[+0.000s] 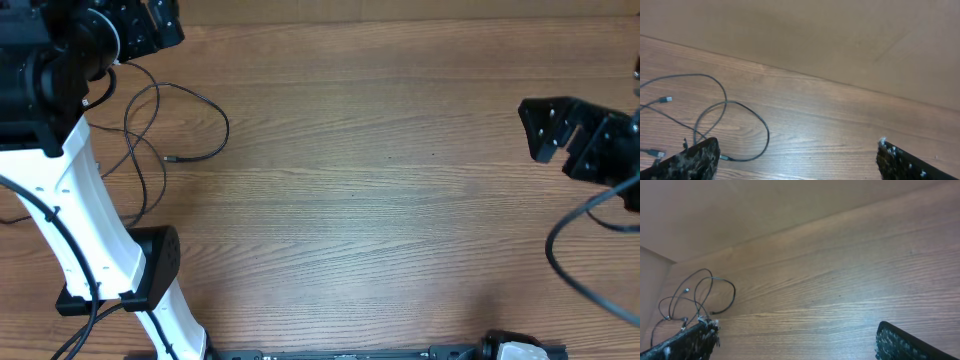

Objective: Untangle cables

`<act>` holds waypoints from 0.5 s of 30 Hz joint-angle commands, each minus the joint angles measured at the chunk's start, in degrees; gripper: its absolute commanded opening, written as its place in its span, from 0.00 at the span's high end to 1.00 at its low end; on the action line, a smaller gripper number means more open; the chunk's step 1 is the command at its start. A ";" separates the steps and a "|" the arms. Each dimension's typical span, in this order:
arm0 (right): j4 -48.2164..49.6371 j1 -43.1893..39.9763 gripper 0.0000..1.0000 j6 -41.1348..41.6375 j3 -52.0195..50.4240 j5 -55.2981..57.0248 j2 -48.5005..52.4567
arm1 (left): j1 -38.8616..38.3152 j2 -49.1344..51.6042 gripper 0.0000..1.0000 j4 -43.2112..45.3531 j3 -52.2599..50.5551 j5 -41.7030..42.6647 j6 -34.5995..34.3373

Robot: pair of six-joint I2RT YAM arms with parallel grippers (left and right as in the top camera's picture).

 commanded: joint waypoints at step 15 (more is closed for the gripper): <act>-0.15 0.46 0.00 -0.24 0.17 -0.31 -1.25 | -0.39 0.48 0.01 -0.11 -0.26 0.31 1.09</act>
